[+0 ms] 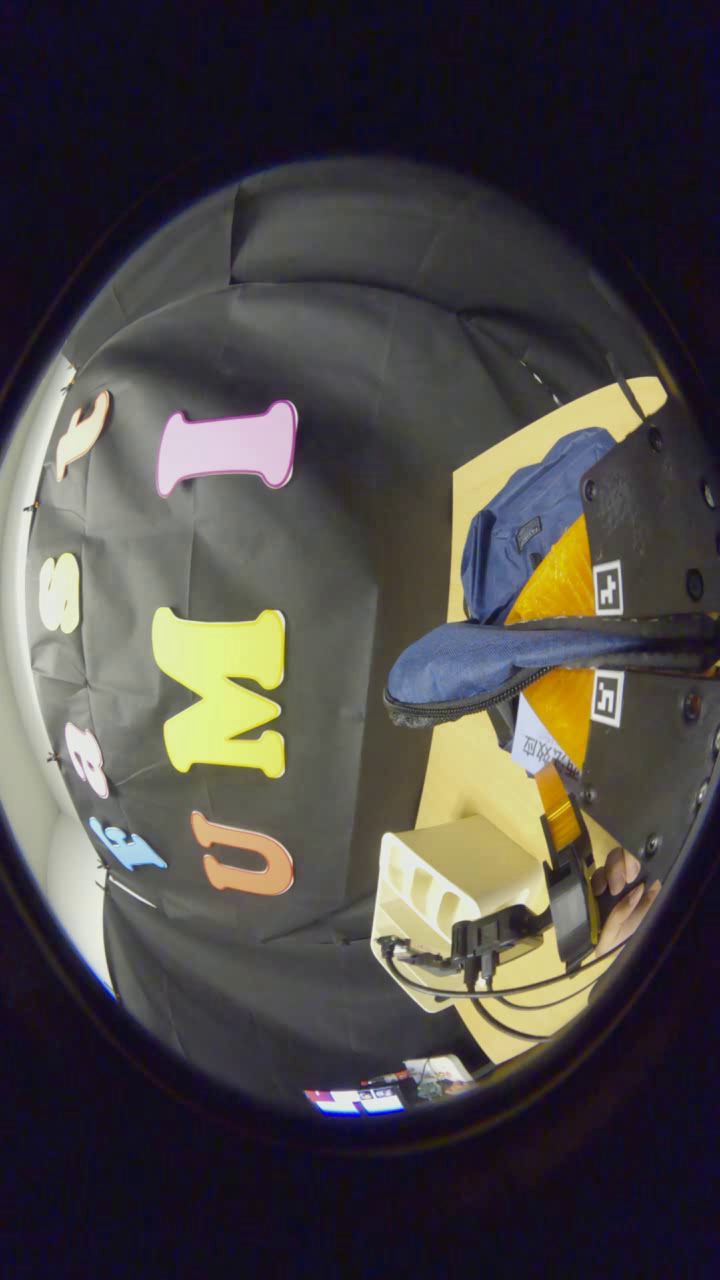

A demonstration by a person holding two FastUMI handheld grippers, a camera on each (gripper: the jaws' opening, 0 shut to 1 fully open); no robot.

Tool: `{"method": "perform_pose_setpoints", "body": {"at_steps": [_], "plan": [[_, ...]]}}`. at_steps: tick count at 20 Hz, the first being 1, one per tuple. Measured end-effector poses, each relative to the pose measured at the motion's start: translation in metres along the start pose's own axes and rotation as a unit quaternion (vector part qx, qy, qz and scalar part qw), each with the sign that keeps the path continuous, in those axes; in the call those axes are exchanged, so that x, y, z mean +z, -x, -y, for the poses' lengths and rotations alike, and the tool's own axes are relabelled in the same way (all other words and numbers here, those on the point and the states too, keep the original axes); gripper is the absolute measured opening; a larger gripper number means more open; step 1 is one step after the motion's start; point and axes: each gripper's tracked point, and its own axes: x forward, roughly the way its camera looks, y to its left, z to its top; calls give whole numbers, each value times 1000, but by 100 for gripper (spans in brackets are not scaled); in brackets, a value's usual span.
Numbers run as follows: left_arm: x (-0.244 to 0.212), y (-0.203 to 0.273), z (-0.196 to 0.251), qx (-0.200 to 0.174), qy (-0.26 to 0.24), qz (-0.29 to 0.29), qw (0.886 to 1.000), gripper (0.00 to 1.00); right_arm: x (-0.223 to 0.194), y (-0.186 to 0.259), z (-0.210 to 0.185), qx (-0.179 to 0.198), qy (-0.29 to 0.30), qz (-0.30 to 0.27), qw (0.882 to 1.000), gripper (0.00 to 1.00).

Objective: Open the schoolbag, grab two books from the bookshelf and put them into the schoolbag.

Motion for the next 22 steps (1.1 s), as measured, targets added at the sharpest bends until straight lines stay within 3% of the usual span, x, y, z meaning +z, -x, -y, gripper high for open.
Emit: {"method": "perform_pose_setpoints", "body": {"at_steps": [2,14,18,22], "plan": [[-16,-4,11,-19,22,-28,999,26,2,1,1,-1,0,1,1000,5],[-24,-42,64,-93,119,-37,988,26,13,4,9,3,-12,9,1000,5],[-28,-46,60,-84,101,-38,991,26,14,1,6,5,-11,8,1000,5],[-30,-43,55,-98,102,-64,988,28,10,-1,3,4,-9,0,1000,5]]}}
